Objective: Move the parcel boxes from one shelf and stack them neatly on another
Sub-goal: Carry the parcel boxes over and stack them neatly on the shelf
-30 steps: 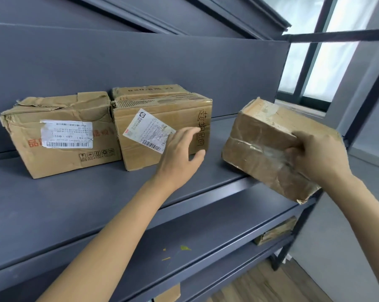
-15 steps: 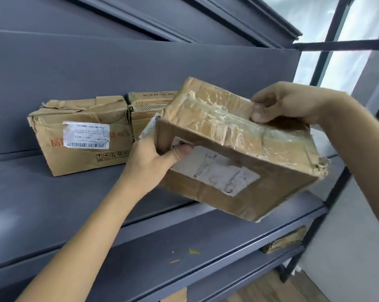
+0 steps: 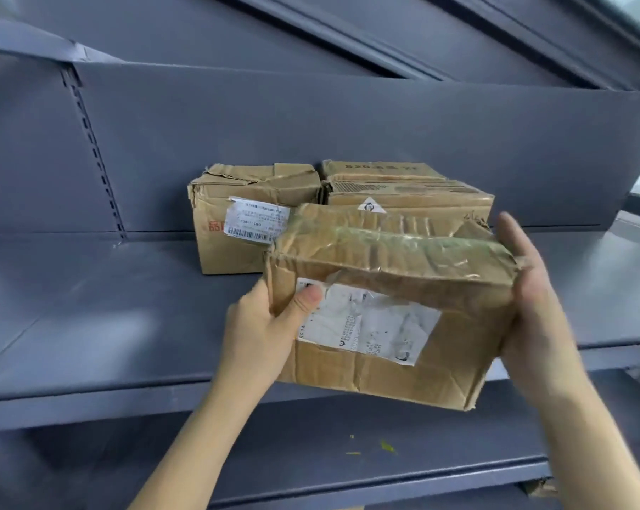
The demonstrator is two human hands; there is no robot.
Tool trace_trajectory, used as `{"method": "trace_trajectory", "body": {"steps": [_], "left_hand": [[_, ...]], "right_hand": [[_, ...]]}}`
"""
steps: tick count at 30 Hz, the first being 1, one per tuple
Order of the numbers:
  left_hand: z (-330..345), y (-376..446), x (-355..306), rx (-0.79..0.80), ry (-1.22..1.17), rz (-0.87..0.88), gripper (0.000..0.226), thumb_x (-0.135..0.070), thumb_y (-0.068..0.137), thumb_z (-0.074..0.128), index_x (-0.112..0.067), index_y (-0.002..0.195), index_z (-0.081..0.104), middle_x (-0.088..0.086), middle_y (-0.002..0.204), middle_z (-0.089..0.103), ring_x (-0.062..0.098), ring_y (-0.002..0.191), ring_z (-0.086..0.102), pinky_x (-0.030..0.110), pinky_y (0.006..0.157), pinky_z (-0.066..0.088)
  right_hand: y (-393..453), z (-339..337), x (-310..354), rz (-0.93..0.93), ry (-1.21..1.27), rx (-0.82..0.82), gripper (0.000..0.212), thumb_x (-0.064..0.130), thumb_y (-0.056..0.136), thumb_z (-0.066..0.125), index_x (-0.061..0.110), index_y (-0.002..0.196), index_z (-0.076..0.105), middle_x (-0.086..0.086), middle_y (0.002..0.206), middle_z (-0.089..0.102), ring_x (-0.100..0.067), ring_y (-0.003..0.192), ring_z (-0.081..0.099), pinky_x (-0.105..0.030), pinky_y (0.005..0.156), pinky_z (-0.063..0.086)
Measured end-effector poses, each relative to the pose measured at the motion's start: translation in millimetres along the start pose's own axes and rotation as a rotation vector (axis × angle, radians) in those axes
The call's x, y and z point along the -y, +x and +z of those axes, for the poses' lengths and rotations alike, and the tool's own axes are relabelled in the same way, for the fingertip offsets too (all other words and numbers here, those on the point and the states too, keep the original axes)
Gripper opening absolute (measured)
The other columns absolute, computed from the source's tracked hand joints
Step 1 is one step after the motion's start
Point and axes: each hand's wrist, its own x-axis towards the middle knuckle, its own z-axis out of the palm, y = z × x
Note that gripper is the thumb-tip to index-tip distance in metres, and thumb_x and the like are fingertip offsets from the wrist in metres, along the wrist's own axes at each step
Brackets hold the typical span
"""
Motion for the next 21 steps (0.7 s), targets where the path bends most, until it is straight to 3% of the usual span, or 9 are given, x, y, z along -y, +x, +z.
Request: {"method": "trace_trajectory", "body": {"steps": [4, 6, 9, 11, 15, 18, 21], "left_hand": [[5.4, -6.7, 3.8, -0.093, -0.035, 0.032, 0.041, -0.066, 0.063, 0.062, -0.032, 0.085, 0.059, -0.017, 0.079, 0.069, -0.004, 0.078, 0.062, 0.024, 0.069, 0.049], [8.2, -9.7, 8.4, -0.161, -0.084, 0.062, 0.044, -0.070, 0.065, 0.068, -0.030, 0.082, 0.061, -0.019, 0.079, 0.069, -0.001, 0.072, 0.063, 0.023, 0.065, 0.050], [16.6, -17.2, 11.0, -0.241, -0.112, 0.085, 0.041, -0.068, 0.061, 0.061, -0.030, 0.077, 0.061, -0.014, 0.069, 0.065, 0.002, 0.061, 0.056, 0.018, 0.057, 0.045], [20.4, -18.6, 9.7, -0.253, -0.130, 0.086, 0.040, -0.068, 0.061, 0.060, -0.033, 0.077, 0.061, -0.012, 0.067, 0.063, 0.001, 0.059, 0.054, 0.019, 0.057, 0.044], [16.7, -14.7, -2.9, -0.217, -0.048, 0.161, 0.044, -0.066, 0.062, 0.063, -0.024, 0.075, 0.062, -0.010, 0.064, 0.063, 0.006, 0.058, 0.055, 0.032, 0.059, 0.049], [14.0, -12.7, -13.5, -0.194, -0.053, 0.202, 0.047, -0.063, 0.063, 0.066, -0.018, 0.076, 0.064, -0.007, 0.069, 0.068, 0.017, 0.065, 0.062, 0.038, 0.064, 0.053], [15.3, -8.0, -22.2, -0.200, -0.033, 0.252, 0.048, -0.062, 0.064, 0.069, -0.015, 0.064, 0.059, -0.010, 0.055, 0.059, 0.005, 0.051, 0.048, 0.021, 0.051, 0.041]], "right_hand": [[-11.0, 16.5, -12.2, -0.070, -0.154, -0.111, 0.110, 0.081, 0.048, 0.067, 0.035, 0.141, 0.031, 0.038, 0.122, 0.052, 0.012, 0.114, 0.051, -0.006, 0.088, 0.043], [-10.3, 18.7, -10.8, -0.037, -0.201, -0.178, 0.118, 0.080, 0.044, 0.068, 0.029, 0.143, 0.030, 0.034, 0.122, 0.053, 0.021, 0.107, 0.049, 0.001, 0.082, 0.040], [-14.7, 19.1, -13.5, -0.049, -0.245, -0.206, 0.094, 0.088, 0.044, 0.059, 0.027, 0.114, 0.053, 0.039, 0.093, 0.062, 0.021, 0.088, 0.056, 0.002, 0.068, 0.040], [-12.6, 16.9, -13.4, -0.050, -0.256, -0.217, 0.074, 0.089, 0.046, 0.056, 0.035, 0.097, 0.054, 0.043, 0.084, 0.060, 0.020, 0.081, 0.057, 0.000, 0.065, 0.041], [0.4, 6.6, -4.6, -0.043, -0.219, -0.226, 0.033, 0.065, 0.069, 0.061, 0.038, 0.088, 0.057, 0.028, 0.082, 0.064, 0.019, 0.076, 0.057, -0.004, 0.066, 0.042], [6.7, -2.1, 7.3, -0.057, -0.201, -0.188, 0.025, 0.056, 0.077, 0.056, 0.035, 0.089, 0.061, 0.024, 0.089, 0.064, 0.017, 0.077, 0.058, -0.005, 0.069, 0.043], [14.9, -10.7, 22.4, 0.002, -0.116, -0.167, 0.031, 0.053, 0.071, 0.055, 0.025, 0.080, 0.066, 0.022, 0.072, 0.068, 0.009, 0.068, 0.061, -0.010, 0.061, 0.047]]}}
